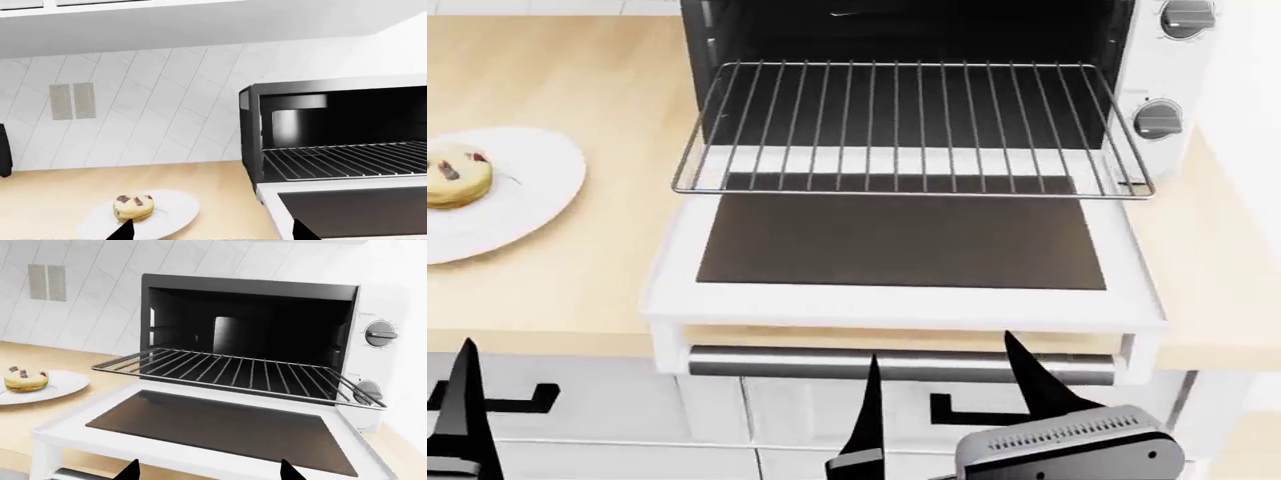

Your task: Place the scone on the rack of the toaster oven.

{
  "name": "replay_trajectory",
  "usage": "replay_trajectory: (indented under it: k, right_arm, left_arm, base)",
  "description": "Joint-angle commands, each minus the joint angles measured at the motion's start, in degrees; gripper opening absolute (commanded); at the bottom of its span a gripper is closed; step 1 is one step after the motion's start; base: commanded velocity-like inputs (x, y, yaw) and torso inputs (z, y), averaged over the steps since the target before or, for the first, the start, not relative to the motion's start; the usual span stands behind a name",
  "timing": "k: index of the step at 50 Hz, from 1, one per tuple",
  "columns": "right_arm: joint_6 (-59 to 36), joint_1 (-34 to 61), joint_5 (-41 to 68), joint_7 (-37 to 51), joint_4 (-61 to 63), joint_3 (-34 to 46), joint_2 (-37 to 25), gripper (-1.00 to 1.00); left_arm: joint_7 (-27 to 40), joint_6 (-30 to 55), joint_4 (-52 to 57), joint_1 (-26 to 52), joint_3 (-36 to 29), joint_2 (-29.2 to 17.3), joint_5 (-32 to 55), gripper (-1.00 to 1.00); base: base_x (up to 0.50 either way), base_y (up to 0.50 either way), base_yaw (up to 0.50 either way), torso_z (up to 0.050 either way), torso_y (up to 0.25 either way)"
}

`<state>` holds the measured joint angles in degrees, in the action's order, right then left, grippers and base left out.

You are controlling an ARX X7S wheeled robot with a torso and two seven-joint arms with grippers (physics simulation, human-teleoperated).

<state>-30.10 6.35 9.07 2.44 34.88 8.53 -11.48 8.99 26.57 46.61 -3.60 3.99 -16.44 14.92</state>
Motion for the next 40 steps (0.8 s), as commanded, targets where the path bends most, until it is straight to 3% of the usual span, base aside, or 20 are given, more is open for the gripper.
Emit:
replay_trajectory:
  k: [1,40]
  right_arm:
    - [-0.06,0.24,0.28,0.33,0.08,0.56,-0.27,1.0]
    - [0.59,0.49,1.22,1.66,-0.59,1.81,-1.28,1.0]
  left_arm:
    - [0.38,-0.14,-0.03,-0.14,-0.05,-0.3,0.46,1.0]
    - [1.27,-1.21,-0.73,-0.15,-0.64,-1.16,1.82,1.0]
  base:
    - [0.0,0.5,0.0,0.05,0.107]
    - [0.0,0.5,0.0,0.05,0.106]
